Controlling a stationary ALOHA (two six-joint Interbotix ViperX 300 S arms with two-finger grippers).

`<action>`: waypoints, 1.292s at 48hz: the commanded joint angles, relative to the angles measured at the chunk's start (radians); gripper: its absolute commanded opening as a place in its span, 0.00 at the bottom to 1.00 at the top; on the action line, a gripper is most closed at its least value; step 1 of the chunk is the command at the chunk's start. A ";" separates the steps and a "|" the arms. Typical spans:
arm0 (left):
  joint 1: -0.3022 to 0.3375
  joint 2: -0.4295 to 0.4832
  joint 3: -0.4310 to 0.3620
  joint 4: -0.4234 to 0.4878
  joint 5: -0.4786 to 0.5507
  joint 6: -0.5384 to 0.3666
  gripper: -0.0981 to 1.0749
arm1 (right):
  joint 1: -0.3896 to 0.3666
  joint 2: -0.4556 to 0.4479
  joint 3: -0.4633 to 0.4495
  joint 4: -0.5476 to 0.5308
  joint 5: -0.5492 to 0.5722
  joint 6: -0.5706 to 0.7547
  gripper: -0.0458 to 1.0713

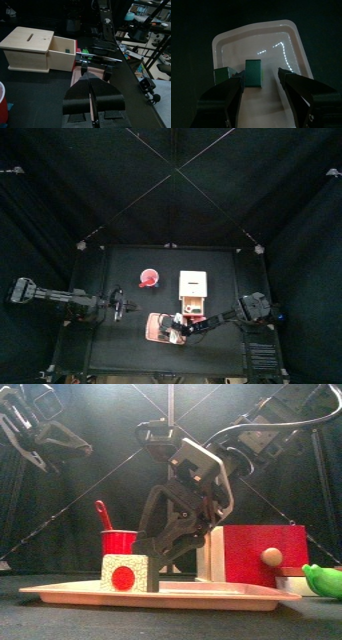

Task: Grab sushi piece from plate

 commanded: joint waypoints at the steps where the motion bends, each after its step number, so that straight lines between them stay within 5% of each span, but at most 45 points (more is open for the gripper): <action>1: 0.003 0.002 -0.012 0.003 -0.005 0.002 0.24 | -0.006 -0.020 -0.020 0.000 -0.003 0.000 0.82; 33: 0.002 0.002 -0.012 0.003 -0.005 0.002 0.24 | -0.008 -0.048 -0.018 0.000 -0.028 0.000 0.55; 62: 0.002 0.000 -0.012 0.002 -0.005 0.000 0.24 | -0.003 -0.100 -0.008 0.000 -0.017 0.000 0.55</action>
